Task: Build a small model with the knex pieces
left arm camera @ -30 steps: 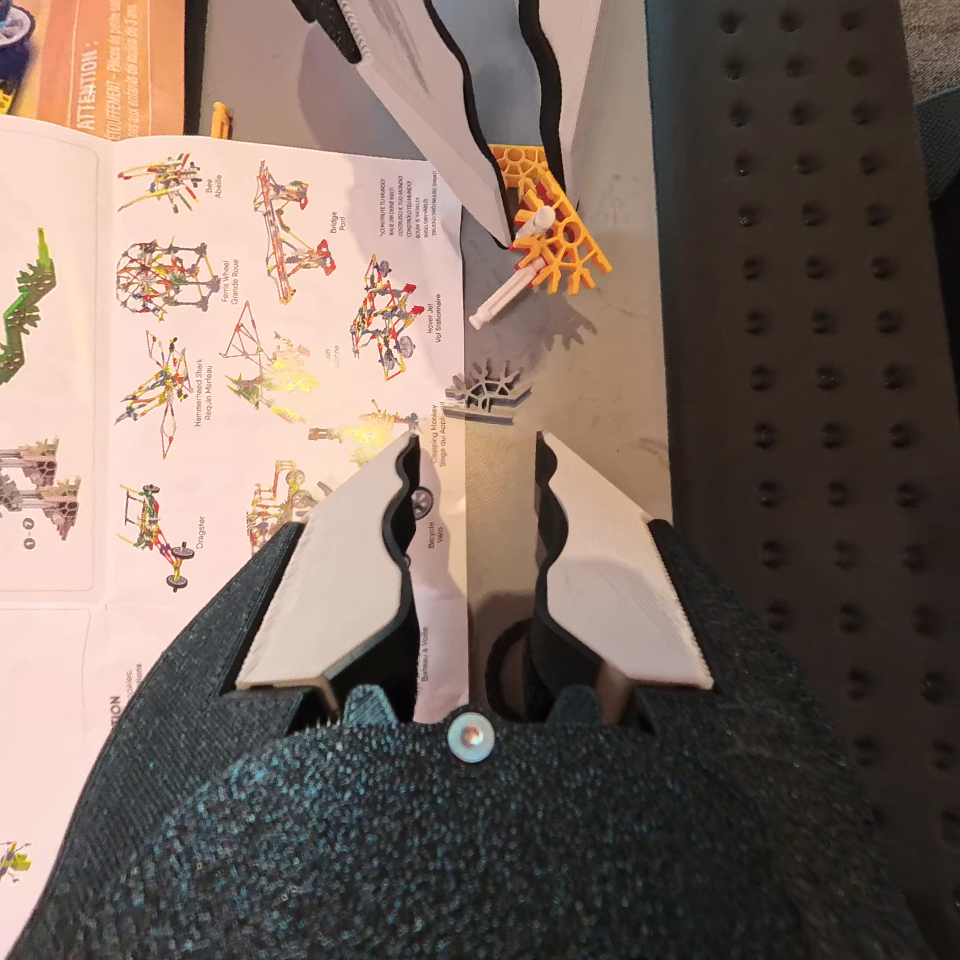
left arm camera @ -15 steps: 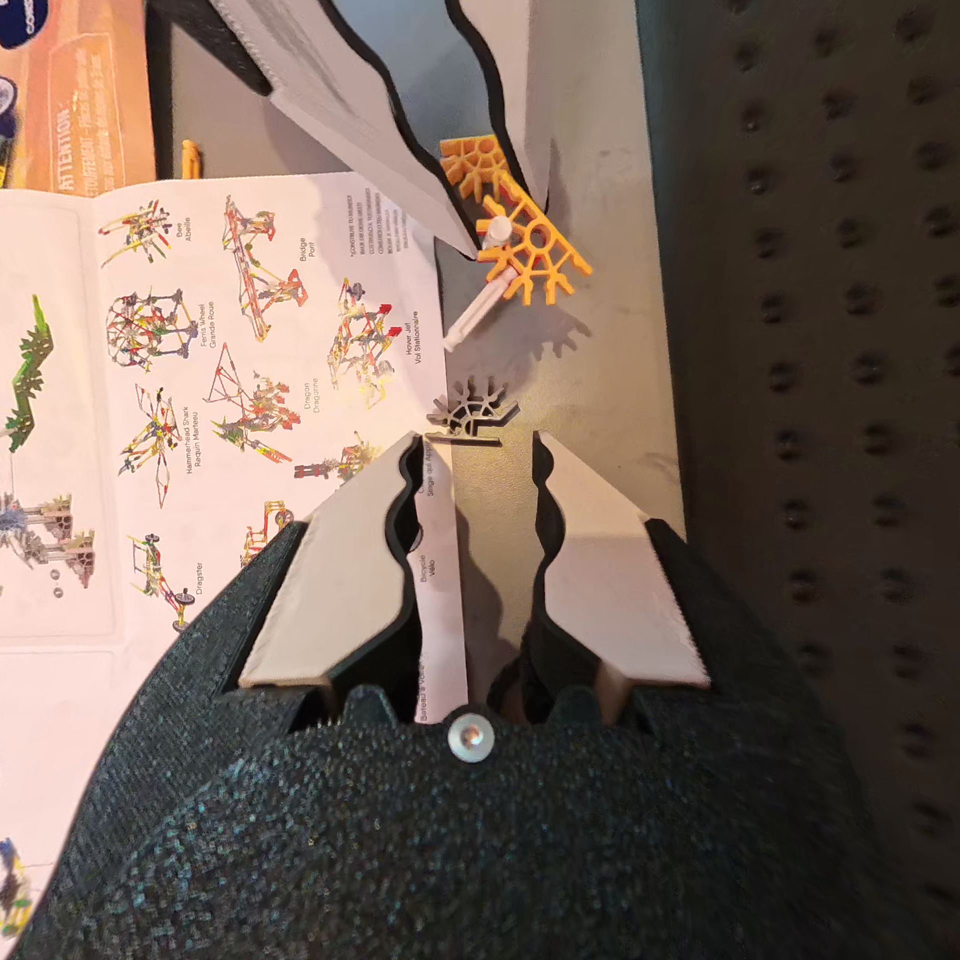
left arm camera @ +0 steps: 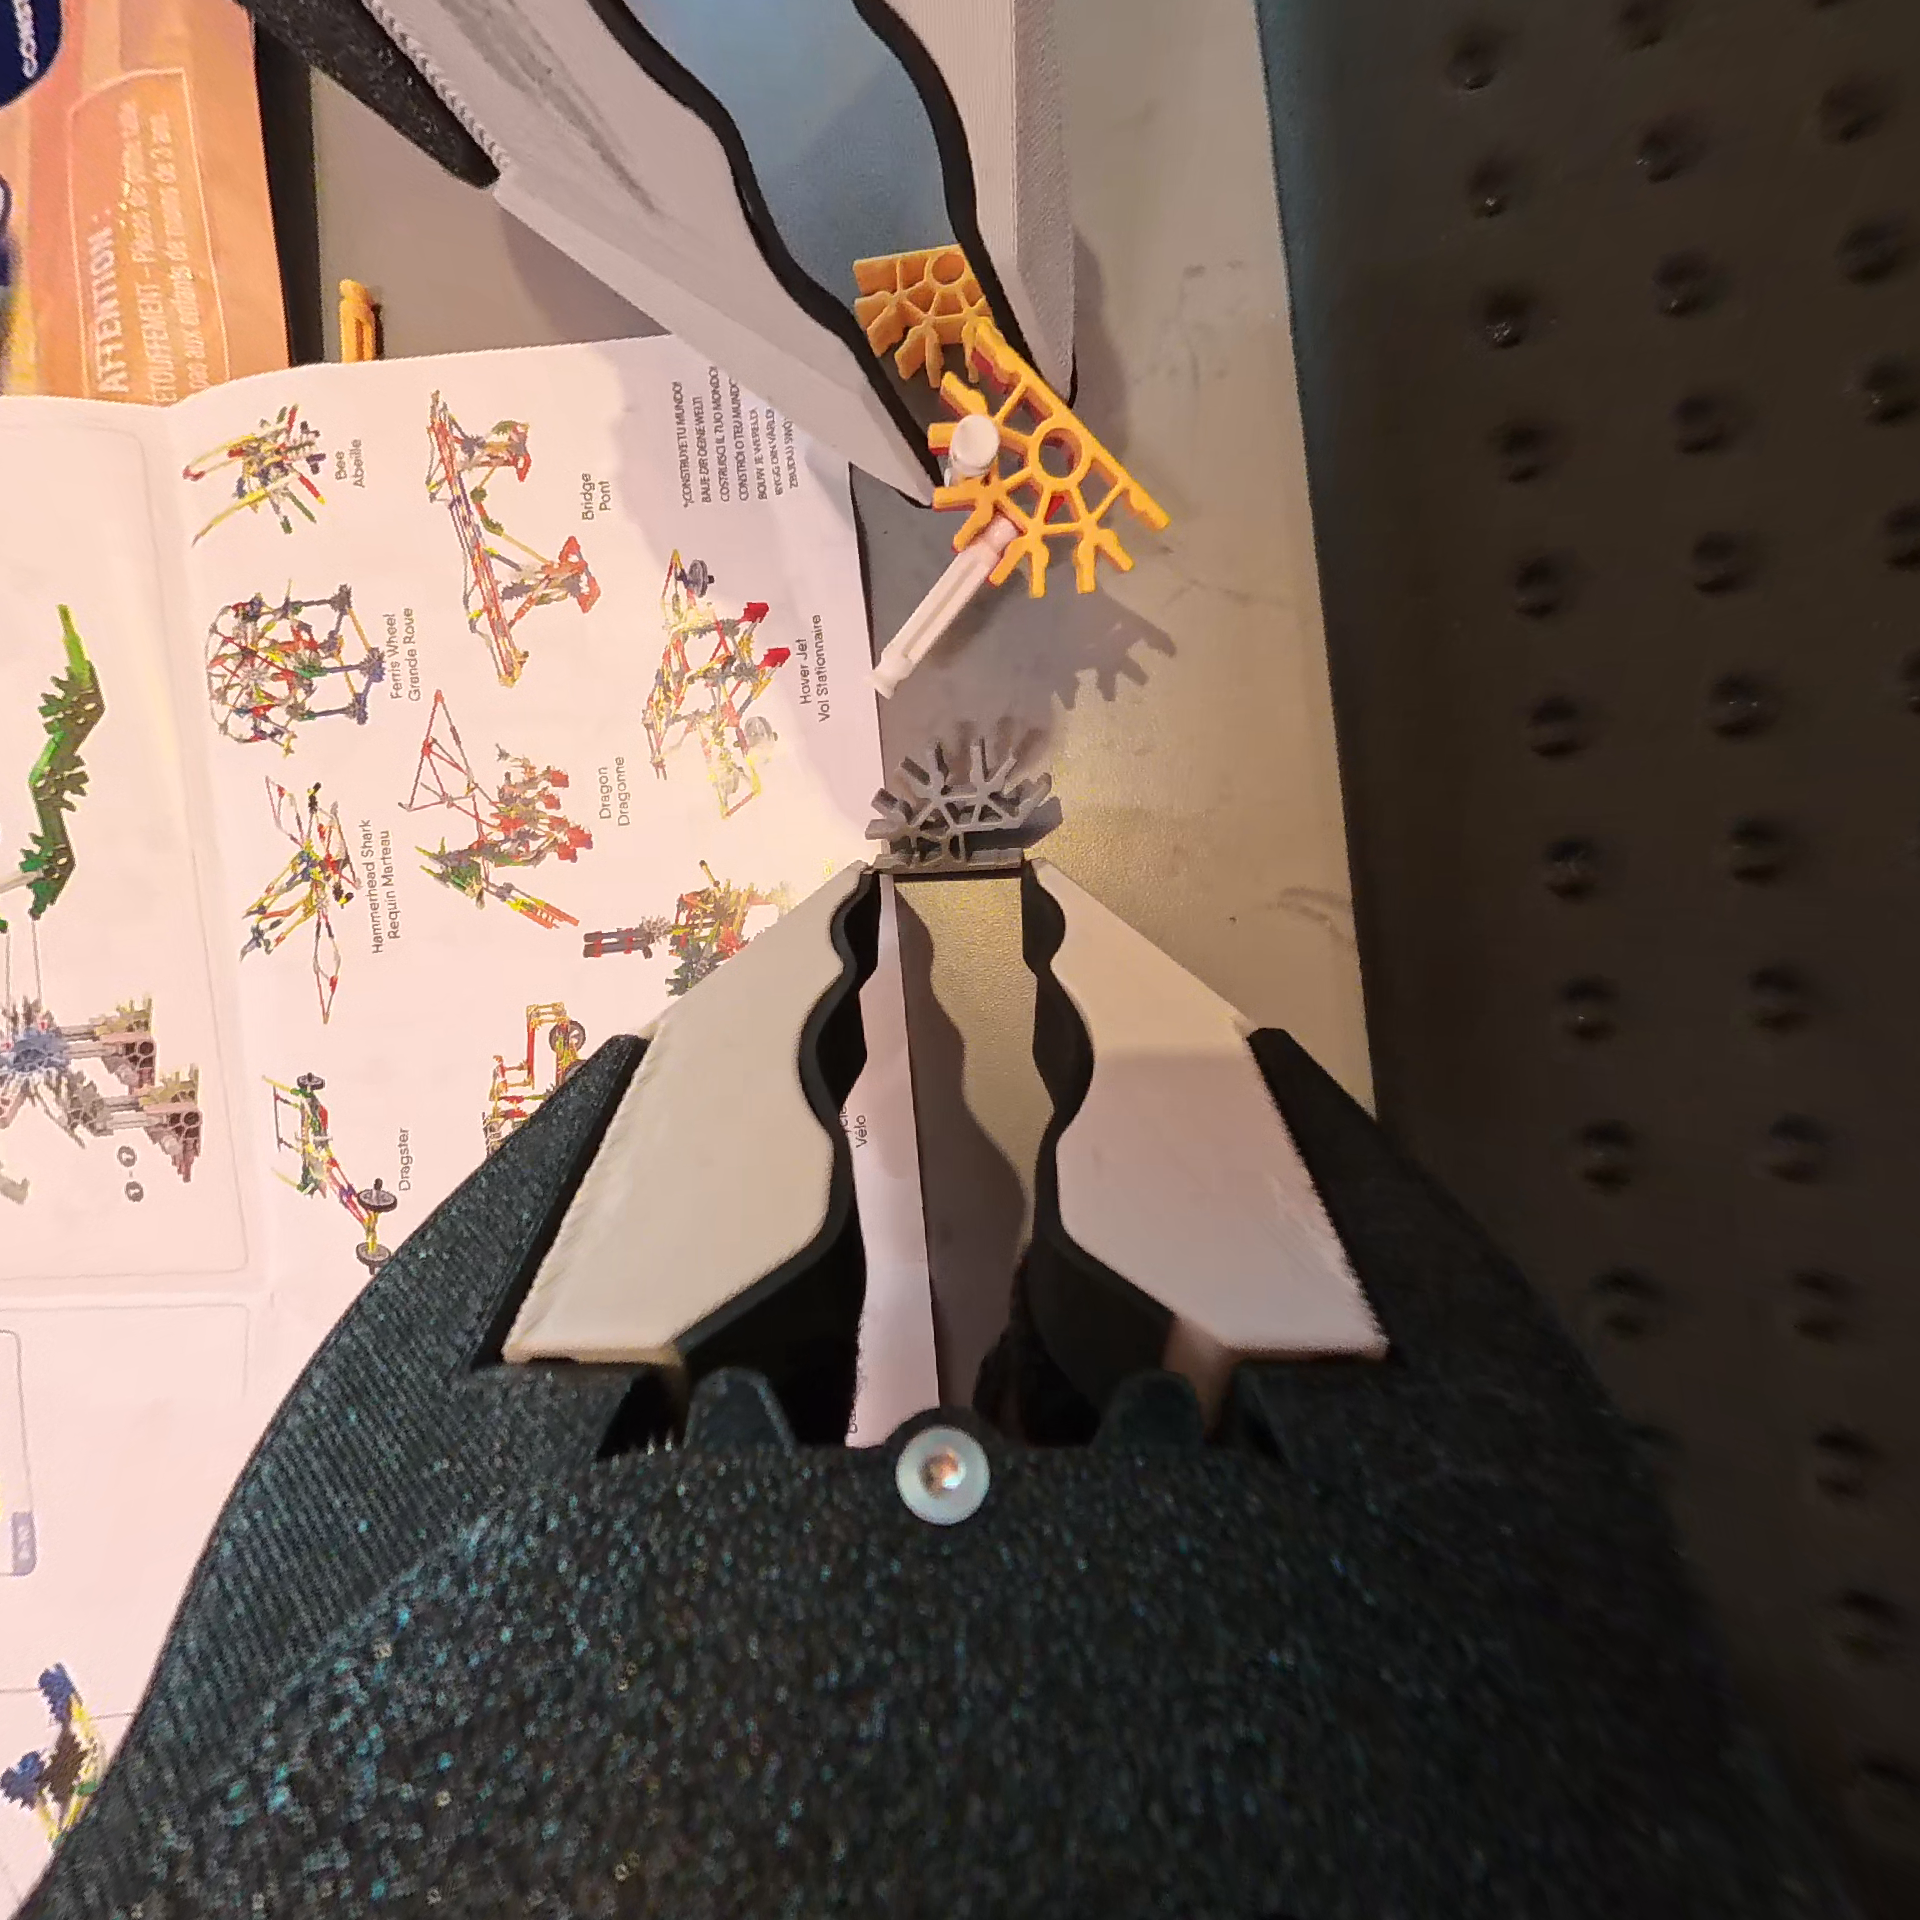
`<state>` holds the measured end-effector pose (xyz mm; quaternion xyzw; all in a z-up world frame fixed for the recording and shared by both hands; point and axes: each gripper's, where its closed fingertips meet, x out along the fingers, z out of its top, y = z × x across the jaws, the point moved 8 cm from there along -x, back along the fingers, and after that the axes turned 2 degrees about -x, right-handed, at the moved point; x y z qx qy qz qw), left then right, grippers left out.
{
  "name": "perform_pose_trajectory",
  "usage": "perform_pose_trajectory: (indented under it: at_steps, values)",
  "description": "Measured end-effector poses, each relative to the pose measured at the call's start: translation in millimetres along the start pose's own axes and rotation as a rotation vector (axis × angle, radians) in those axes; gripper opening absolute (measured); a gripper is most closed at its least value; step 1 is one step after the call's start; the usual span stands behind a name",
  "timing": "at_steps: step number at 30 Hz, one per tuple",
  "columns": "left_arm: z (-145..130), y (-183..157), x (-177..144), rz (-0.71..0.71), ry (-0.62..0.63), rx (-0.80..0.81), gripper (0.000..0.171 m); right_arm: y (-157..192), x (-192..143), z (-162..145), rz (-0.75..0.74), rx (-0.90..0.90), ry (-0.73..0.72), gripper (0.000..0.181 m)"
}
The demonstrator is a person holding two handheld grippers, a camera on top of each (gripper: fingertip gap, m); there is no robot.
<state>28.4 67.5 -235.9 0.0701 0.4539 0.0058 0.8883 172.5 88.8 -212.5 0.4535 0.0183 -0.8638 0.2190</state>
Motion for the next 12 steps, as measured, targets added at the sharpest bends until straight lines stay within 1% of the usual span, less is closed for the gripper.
perform_pose_trajectory:
  at_steps: [3,6,12]
  values:
    - [-0.2,0.0,-0.5,0.002,0.003,0.006,0.026,0.1,-0.3,0.2,0.000,-0.001,-0.001,0.017]
    - [-0.8,0.6,-1.8,0.007,0.008,0.011,0.020,0.1,-0.8,0.2,-0.001,-0.001,-0.001,0.017]
    - [-1.3,1.6,-5.6,-0.002,0.003,0.005,0.023,0.3,-0.5,0.3,0.001,-0.002,0.000,0.017]
